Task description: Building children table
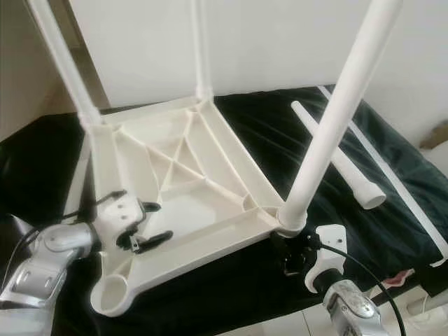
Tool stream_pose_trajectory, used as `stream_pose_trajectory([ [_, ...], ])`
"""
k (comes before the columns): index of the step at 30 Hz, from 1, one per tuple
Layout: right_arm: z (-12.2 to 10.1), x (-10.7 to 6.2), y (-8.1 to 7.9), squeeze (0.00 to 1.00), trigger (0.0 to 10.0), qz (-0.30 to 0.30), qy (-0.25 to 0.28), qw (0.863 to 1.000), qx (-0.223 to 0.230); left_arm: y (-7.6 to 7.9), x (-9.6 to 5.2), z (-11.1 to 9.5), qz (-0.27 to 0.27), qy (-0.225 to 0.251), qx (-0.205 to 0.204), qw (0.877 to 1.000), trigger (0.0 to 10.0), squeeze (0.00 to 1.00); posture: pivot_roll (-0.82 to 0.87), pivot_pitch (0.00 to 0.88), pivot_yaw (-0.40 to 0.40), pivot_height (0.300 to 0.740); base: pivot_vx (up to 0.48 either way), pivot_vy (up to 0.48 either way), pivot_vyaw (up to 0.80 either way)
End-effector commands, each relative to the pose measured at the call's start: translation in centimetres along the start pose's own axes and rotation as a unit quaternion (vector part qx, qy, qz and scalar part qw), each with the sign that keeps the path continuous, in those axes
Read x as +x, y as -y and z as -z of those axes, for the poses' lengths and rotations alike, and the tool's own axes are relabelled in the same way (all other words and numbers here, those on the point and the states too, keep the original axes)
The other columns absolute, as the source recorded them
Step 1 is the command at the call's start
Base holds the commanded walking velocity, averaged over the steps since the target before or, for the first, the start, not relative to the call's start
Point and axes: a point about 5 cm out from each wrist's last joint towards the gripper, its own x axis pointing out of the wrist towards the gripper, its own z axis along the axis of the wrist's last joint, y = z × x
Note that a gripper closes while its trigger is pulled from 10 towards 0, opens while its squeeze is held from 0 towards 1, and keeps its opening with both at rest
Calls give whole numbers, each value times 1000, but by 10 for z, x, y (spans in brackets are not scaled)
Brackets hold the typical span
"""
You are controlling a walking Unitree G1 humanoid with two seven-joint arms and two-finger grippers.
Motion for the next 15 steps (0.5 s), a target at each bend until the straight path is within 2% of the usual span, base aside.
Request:
stream_pose_trajectory([
  [1, 1, 4, -4, 0, 10000, -13, -1, 1000, -2, 31, 6, 5, 176, -2, -19, 984, 10000, 0, -62, 27, 10, 740, 0, 0, 0],
  [7, -7, 20, 1, 0, 10000, -24, 5, 1000, -19, 52, 13, -3, 202, 16, -36, 979, 10000, 0, -55, 28, 12, 740, 0, 0, 0],
  [12, -9, 26, 6, 0, 10000, -21, 9, 999, -25, 58, 18, -8, 201, 30, -46, 978, 10000, 0, -50, 28, 9, 740, 0, 0, 0],
  [14, -13, 36, 12, 0, 10000, -7, 20, 999, -30, 55, 29, -19, 169, 56, -49, 983, 10000, 0, -46, 27, 8, 740, 0, 0, 0],
  [15, -13, 36, 12, 0, 10000, -7, 20, 999, -30, 55, 29, -19, 169, 56, -49, 983, 10000, 0, -46, 27, 8, 740, 0, 0, 0],
])
